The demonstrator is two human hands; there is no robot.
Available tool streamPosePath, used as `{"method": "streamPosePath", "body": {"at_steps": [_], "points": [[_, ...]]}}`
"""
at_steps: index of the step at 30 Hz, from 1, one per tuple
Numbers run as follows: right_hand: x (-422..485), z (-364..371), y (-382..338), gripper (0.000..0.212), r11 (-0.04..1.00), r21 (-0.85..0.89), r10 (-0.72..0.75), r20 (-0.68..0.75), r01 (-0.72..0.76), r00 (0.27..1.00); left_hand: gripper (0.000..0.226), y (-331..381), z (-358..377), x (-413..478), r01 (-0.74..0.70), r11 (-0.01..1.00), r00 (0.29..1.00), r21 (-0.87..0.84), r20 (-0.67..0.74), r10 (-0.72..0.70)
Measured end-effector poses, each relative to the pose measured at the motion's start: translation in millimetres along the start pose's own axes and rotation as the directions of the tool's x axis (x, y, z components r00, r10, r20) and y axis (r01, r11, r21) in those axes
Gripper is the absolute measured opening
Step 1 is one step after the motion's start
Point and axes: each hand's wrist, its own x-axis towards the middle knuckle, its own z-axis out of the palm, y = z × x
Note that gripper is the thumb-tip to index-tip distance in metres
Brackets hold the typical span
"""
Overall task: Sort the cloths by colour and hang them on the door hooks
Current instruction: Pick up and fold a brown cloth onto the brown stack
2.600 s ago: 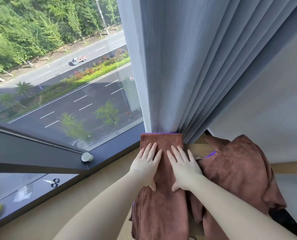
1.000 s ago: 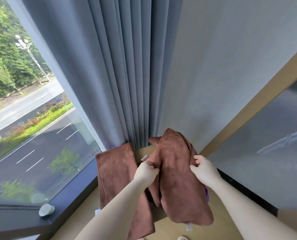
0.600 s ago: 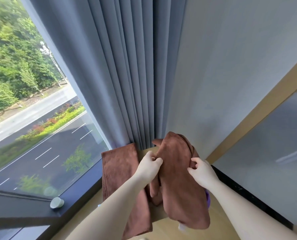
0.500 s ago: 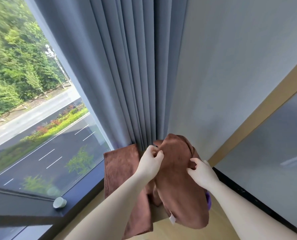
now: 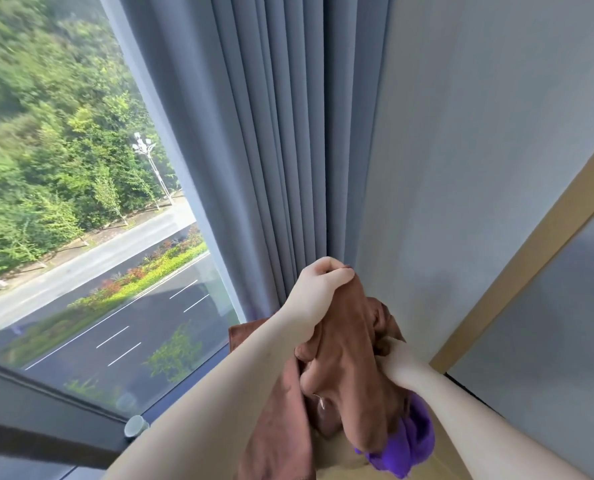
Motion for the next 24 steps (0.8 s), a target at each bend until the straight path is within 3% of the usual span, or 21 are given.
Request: {"method": "streamPosePath", "body": {"at_steps": [4, 7, 11, 13, 15, 18, 20, 24], "points": [[-12.0, -12.1, -24.7, 0.007, 0.999, 0.023, -0.025, 0.001, 0.025, 1.000, 0.015, 32.1, -2.0, -7.3, -0.048, 0.998, 0.999, -0.031, 0.009, 0.048], [-15.6, -19.2, -39.3, 0.014, 0.969, 0.248, 0.010, 0.026, -0.016, 1.000, 0.016, 51.1, 0.2, -10.3, -0.079, 0.997, 0.997, -0.027, -0.004, 0.079], [-22.0, -31.9, -55.4, 0.037, 0.743, 0.640, 0.103, 0.180, -0.196, 0.978, 0.013, 70.5, 5.6, -12.1, -0.124, 0.992, 0.987, 0.005, -0.103, 0.124], [-24.5, -40.9, -61.9, 0.047, 0.660, 0.730, 0.081, 0.165, -0.177, 0.983, 0.010, 78.9, 8.7, -15.4, -0.171, 0.985, 0.975, -0.013, -0.146, 0.168], [-29.3, -51.7, -71.1, 0.055, 0.635, 0.761, 0.029, 0.149, -0.133, 0.988, 0.020, 85.5, 9.5, -17.1, -0.228, 0.973, 0.959, -0.029, -0.180, 0.220], [-38.4, -68.8, -88.1, 0.045, 0.610, 0.792, 0.002, 0.030, -0.025, 1.000, 0.020, 96.9, 7.4, -18.8, -0.316, 0.948, 0.927, -0.036, -0.224, 0.301], [-40.8, -80.0, -94.9, 0.038, 0.579, 0.803, -0.035, -0.149, 0.142, 0.988, 0.014, 105.7, 5.3, -18.2, -0.333, 0.941, 0.914, -0.057, -0.264, 0.308], [-70.3, -108.5, -111.8, 0.024, 0.581, 0.676, -0.198, -0.423, 0.453, 0.884, 0.013, 125.4, 3.6, -17.7, -0.359, 0.922, 0.903, -0.143, -0.302, 0.305]]}}
